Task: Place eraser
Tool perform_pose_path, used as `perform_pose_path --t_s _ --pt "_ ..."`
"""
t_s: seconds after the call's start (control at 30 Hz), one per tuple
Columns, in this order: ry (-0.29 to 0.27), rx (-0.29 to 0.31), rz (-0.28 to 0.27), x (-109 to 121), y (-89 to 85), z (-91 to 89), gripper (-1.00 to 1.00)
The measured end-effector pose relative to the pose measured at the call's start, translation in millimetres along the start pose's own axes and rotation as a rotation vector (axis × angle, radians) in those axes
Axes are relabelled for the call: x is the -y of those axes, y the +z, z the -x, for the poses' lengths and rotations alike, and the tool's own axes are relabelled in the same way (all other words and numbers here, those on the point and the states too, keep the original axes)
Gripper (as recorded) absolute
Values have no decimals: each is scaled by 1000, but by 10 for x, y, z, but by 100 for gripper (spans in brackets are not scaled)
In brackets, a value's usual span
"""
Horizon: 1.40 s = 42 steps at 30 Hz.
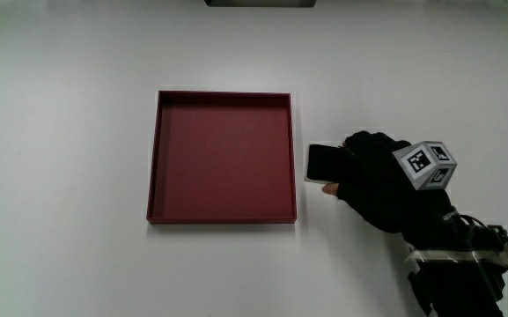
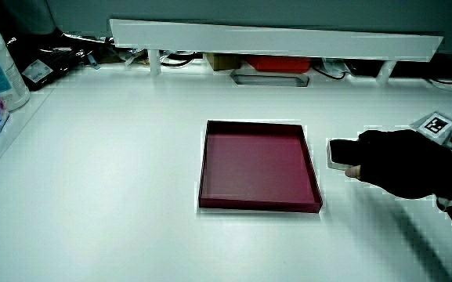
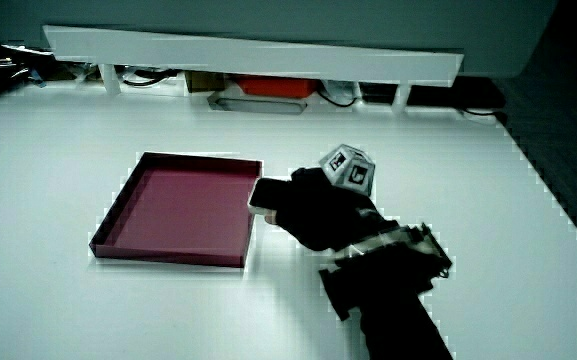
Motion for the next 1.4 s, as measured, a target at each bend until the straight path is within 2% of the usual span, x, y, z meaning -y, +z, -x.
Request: perform_pose_path --t_s 0.03,0.1,0.3,0.4,0.47,0.57,0.6,0.67,0.77,1.0,1.13,1.27,1.4 --pt "-15 10 0 -7 -10 -57 0" --pt "-38 -20 17 -9 -17 -123 0" --pt "-108 -33 52 -82 -168 -415 0" --pt "-127 -33 78 -119 -243 -501 0" --pt "-156 -29 90 -159 -330 -635 0" --pt "-172 -45 114 -174 -377 -674 0" --pt "-175 -64 119 -184 -410 -740 0" --pt "-161 -51 101 -159 -384 -689 0" --pt "-165 -52 102 -169 -410 -717 0" --pt "-173 -44 99 -167 -427 -739 -30" --pt "-168 -37 118 -169 -432 -745 -48" --pt "-171 -39 106 -116 -381 -740 -65" --pt "-170 -33 119 0 -252 -626 -83"
